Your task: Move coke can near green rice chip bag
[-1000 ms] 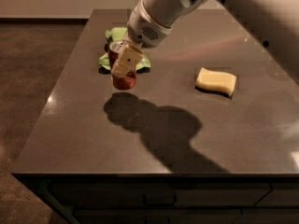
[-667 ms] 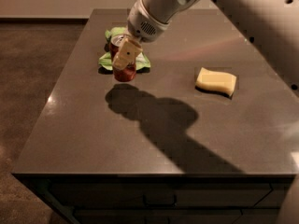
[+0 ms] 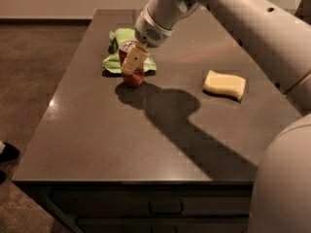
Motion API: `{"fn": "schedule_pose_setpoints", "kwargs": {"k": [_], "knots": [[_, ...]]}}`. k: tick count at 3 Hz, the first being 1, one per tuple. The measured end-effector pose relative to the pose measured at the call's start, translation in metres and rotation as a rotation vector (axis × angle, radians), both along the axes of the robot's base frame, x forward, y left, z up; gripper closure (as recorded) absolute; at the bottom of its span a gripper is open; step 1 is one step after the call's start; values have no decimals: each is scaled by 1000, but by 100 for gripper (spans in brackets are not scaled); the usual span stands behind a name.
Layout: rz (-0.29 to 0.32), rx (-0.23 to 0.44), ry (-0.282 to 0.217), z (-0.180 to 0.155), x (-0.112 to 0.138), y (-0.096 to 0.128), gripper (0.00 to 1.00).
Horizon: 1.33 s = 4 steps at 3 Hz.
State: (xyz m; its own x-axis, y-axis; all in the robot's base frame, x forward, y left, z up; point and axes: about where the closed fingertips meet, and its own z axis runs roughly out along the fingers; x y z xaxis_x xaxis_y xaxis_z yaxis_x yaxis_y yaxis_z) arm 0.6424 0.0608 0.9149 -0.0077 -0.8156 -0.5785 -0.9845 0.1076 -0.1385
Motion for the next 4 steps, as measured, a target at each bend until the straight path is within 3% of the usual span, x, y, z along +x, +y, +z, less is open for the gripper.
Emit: {"fn": "schedule_pose_setpoints", "kwargs": {"k": [1,3,4], "knots": [[32,-8,-31,-13,7,-7,48],[35,-8,-22,-17,6,-3,0],[35,-8,-21,-17,6,-3,0]]}}
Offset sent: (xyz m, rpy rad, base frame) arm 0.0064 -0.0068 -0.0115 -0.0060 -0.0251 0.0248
